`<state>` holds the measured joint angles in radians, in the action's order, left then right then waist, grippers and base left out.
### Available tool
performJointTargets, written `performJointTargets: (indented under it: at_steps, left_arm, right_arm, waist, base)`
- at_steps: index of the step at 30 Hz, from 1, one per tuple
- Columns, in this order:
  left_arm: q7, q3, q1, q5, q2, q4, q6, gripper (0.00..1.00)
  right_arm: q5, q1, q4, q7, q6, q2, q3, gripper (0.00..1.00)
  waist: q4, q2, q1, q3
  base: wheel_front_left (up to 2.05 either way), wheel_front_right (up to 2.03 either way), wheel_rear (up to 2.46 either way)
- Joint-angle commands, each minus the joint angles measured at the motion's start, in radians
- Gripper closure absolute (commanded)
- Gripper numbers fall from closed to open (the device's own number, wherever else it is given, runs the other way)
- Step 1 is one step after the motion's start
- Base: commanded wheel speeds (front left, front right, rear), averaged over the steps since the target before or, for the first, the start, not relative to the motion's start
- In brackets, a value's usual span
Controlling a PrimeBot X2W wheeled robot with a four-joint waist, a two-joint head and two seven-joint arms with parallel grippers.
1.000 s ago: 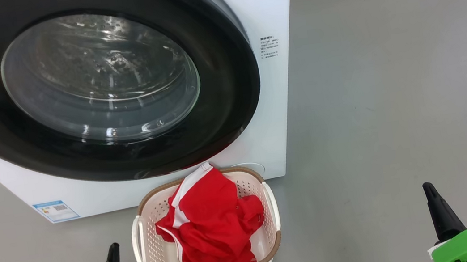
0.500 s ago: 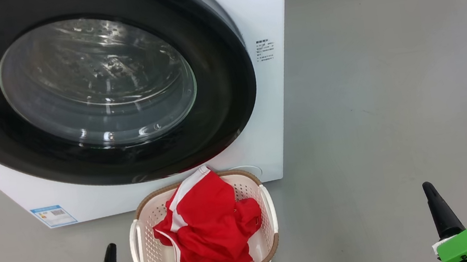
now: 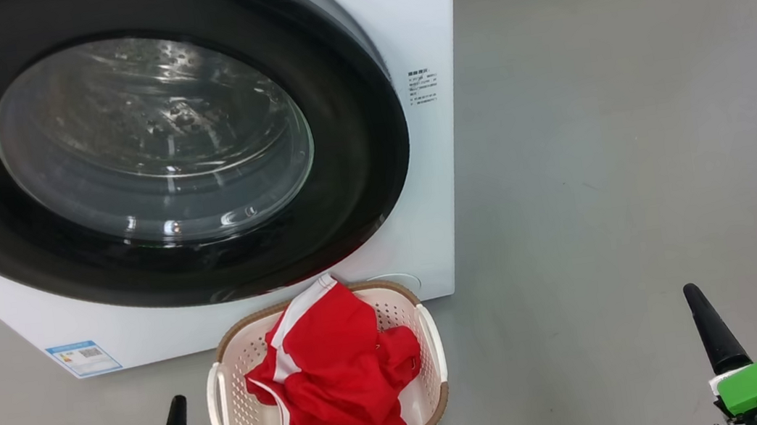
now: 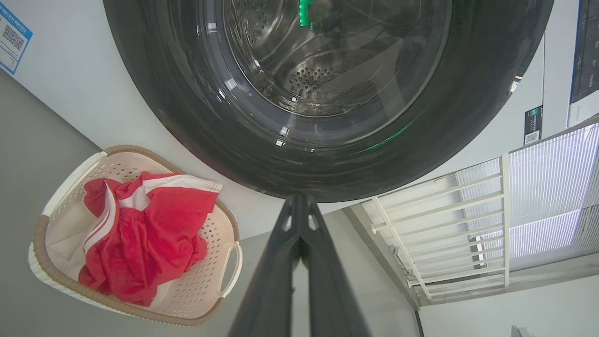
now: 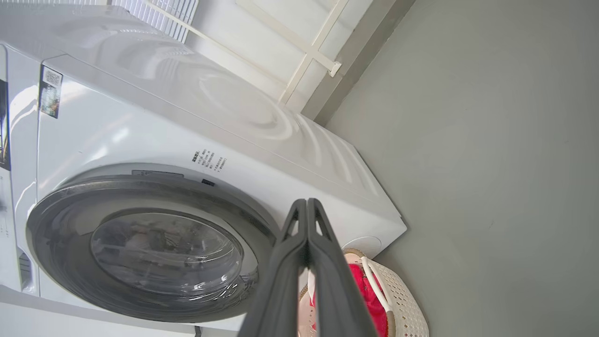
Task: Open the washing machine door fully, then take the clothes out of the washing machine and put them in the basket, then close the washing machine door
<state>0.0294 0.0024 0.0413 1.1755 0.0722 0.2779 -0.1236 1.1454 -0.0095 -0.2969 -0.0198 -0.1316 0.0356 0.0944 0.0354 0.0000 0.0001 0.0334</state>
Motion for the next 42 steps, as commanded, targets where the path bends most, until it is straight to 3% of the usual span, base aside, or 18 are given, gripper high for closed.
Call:
performJointTargets:
  at_steps: [1,42]
  left_arm:
    - [-0.009,0.033,0.041,0.039,0.005,-0.028,-0.005,1.00]
    - [-0.126,0.095,0.064,0.424,-0.011,-0.033,-0.007,1.00]
  right_arm:
    - [0.045,-0.049,0.030,0.009,0.001,0.014,-0.002,1.00]
    - [0.442,-0.096,0.051,0.127,0.001,0.015,0.019,1.00]
  waist:
    - [-0.002,0.0000,0.0000,-0.002]
    - [-0.034,0.0000,-0.0001,-0.029]
  base:
    - [0.00,0.00,0.00]
    - [0.00,0.00,0.00]
